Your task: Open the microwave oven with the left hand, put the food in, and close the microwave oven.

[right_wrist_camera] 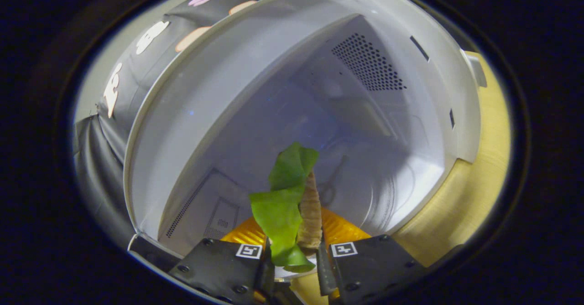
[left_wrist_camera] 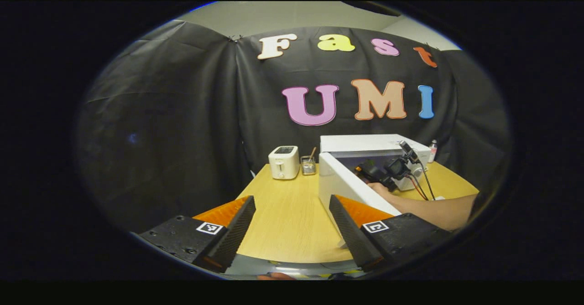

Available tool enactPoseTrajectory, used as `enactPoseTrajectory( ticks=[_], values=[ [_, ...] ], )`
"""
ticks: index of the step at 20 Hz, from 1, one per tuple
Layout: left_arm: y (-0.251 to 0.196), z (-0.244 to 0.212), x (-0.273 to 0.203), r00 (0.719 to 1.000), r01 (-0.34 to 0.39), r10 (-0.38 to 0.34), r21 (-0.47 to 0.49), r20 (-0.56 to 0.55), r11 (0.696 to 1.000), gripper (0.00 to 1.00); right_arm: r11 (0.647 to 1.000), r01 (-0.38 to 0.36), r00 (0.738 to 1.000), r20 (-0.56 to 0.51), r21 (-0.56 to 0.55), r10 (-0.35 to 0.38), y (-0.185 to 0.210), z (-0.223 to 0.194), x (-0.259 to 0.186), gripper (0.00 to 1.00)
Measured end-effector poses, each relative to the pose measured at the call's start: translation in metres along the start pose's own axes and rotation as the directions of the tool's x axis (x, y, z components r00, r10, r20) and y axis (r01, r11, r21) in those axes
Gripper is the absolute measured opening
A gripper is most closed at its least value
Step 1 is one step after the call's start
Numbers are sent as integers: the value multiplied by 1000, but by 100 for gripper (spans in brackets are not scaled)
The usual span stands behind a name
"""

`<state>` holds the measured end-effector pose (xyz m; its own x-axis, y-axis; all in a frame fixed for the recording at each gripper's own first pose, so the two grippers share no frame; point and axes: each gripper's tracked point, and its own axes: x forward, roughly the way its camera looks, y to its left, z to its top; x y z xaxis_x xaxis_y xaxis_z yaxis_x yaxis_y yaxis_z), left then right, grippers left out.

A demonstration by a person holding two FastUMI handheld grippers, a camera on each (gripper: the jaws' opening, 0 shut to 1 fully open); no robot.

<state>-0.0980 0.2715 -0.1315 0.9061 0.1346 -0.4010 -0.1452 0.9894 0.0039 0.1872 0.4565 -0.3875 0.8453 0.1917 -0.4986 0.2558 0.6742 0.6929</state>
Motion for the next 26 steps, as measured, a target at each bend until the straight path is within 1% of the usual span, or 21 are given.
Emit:
enactPoseTrajectory(
  ticks=[1, 2, 3, 4, 5, 6, 8, 10, 11, 12, 13, 15, 16, 17, 20, 21, 22, 23, 24, 25, 26],
  values=[
    [2, 1, -1, 1000, -1, 1, 2, 4, 1000, 96, 1000, 2, 1000, 4, 0, -2, 0, 0, 2, 33],
    [2, 3, -1, 1000, -1, 1, 3, 5, 1000, 96, 1000, 7, 1000, 7, 1, -7, -1, 1, 4, 40],
    [3, -2, 0, 1000, -4, 4, 7, -3, 1000, 95, 1000, 17, 1000, 9, -6, -17, -2, 1, 4, 40],
    [3, -6, 2, 1000, -4, 4, 11, -11, 1000, 97, 999, 29, 999, 21, -34, -28, -4, 4, 3, 33],
    [4, -10, 3, 1000, -5, 6, 12, -19, 1000, 98, 997, 35, 999, 28, -70, -33, -4, 2, 6, 40],
    [3, -13, 4, 1000, -4, 5, 10, -29, 1000, 99, 991, 52, 998, 41, -121, -48, -8, 4, 5, 41],
    [2, -17, 4, 999, -1, 1, 1, -39, 1000, 99, 972, 95, 995, 50, -215, -86, -17, 3, 6, 54],
    [2, -18, 5, 999, 2, -2, -8, -43, 1000, 97, 953, 133, 991, 59, -274, -122, -25, 3, 6, 71],
    [2, -20, 4, 999, 2, -2, -9, -46, 1000, 97, 939, 165, 986, 63, -302, -153, -31, 4, 7, 73],
    [3, -19, 5, 999, 0, 0, -7, -43, 1000, 96, 933, 165, 986, 61, -320, -153, -31, 4, 7, 87],
    [5, -19, 4, 999, -5, 5, -3, -40, 1000, 97, 923, 168, 986, 70, -345, -153, -31, 6, 8, 89],
    [9, -16, 4, 999, -15, 15, -4, -33, 1000, 96, 886, 172, 985, 79, -431, -153, -30, 10, 6, 94],
    [10, -18, 2, 999, -18, 17, -7, -35, 1000, 97, 867, 163, 987, 84, -472, -139, -25, 12, 6, 100],
    [10, -19, 1, 999, -20, 20, -11, -36, 1000, 97, 844, 157, 988, 89, -512, -129, -22, 14, 6, 96],
    [8, -17, 3, 999, -25, 24, -8, -33, 1000, 97, 785, 146, 989, 94, -602, -112, -15, 18, 9, 96],
    [8, -17, 2, 999, -30, 30, 2, -29, 1000, 97, 773, 148, 989, 98, -617, -111, -16, 21, 10, 96],
    [9, -15, 1, 999, -35, 35, 11, -22, 999, 97, 766, 146, 989, 93, -626, -112, -16, 22, 11, 100],
    [10, -12, 1, 999, -39, 39, 17, -16, 999, 97, 771, 142, 990, 83, -621, -116, -17, 22, 11, 100],
    [11, -11, 0, 999, -44, 45, 20, -14, 999, 97, 788, 140, 990, 64, -600, -127, -20, 22, 12, 100],
    [11, -11, -2, 999, -50, 50, 20, -15, 999, 99, 812, 136, 990, 45, -568, -135, -21, 21, 11, 97],
    [11, -13, -3, 998, -54, 55, 20, -17, 998, 99, 836, 132, 990, 36, -533, -134, -21, 23, 10, 100]
  ],
)
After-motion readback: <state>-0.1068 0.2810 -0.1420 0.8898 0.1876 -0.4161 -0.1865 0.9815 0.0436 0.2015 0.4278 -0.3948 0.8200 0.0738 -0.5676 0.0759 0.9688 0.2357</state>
